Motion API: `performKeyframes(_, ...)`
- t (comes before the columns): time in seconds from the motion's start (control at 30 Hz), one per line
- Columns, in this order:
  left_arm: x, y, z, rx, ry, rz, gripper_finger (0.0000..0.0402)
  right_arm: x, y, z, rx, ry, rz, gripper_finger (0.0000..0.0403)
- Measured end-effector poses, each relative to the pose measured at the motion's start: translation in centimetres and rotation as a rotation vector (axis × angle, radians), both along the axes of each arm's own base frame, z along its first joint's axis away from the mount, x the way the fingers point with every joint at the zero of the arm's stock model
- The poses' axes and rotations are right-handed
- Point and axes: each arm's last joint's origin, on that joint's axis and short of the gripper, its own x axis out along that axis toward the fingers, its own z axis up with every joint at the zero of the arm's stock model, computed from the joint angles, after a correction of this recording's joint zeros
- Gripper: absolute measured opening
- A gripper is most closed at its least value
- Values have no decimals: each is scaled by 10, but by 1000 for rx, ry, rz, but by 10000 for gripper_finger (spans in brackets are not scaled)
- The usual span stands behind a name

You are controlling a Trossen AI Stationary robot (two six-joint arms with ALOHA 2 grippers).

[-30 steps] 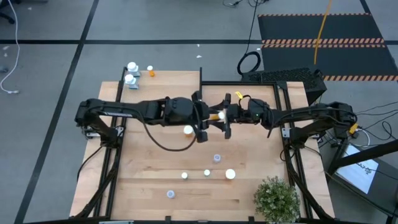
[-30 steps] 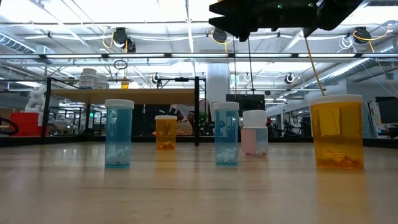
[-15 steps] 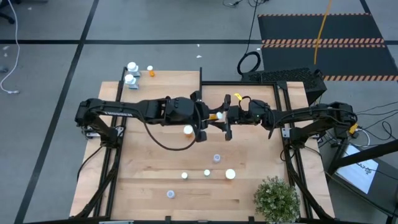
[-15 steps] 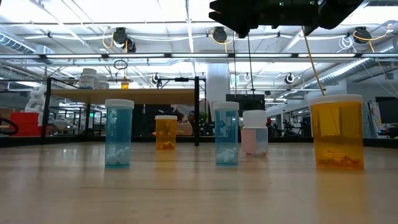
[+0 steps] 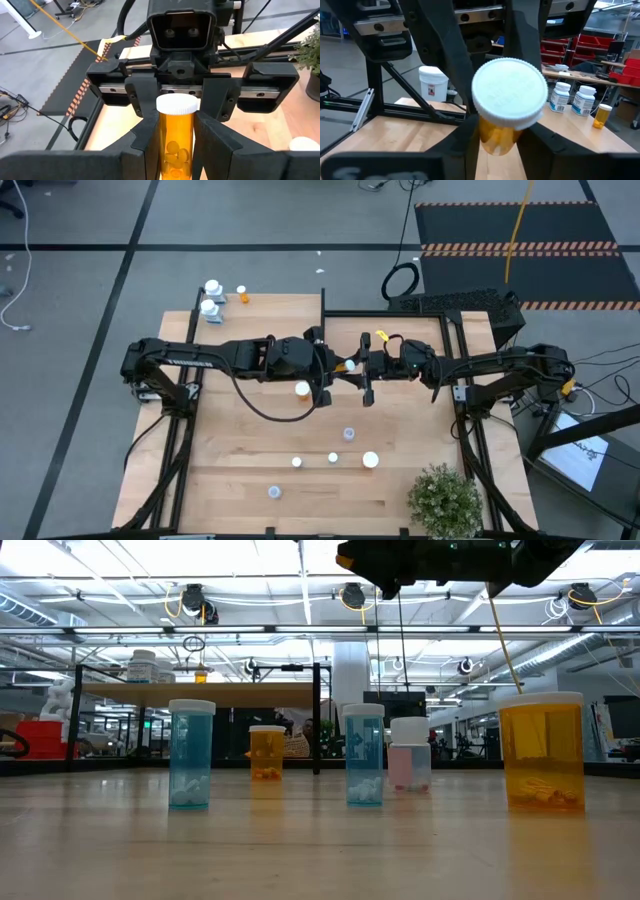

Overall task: Pick and place medicine bottles onto shelf by color
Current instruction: Put the small orange pill bottle on the shelf aligned with the other small orange pill bottle

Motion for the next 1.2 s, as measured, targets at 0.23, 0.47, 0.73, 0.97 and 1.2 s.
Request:
performKeyframes(0.23, -1, 0, -1, 3, 15, -1, 118, 0, 0, -2, -9, 18, 0, 96)
performKeyframes(0.47, -1, 0, -3, -5, 33, 4, 118, -1, -5, -6, -6, 67, -16, 101)
performKeyframes(0.73, -4, 11, -8, -59, 80, 36, 198, -1, -8, -12, -20, 118, -28, 101)
performKeyframes(0.97, -1, 11, -2, -35, 17, 20, 282, -1, -8, -12, -37, 128, -29, 101)
performKeyframes(1.2, 10, 13, -14, -11, 46, 14, 295, -1, -8, -13, -36, 133, -29, 101)
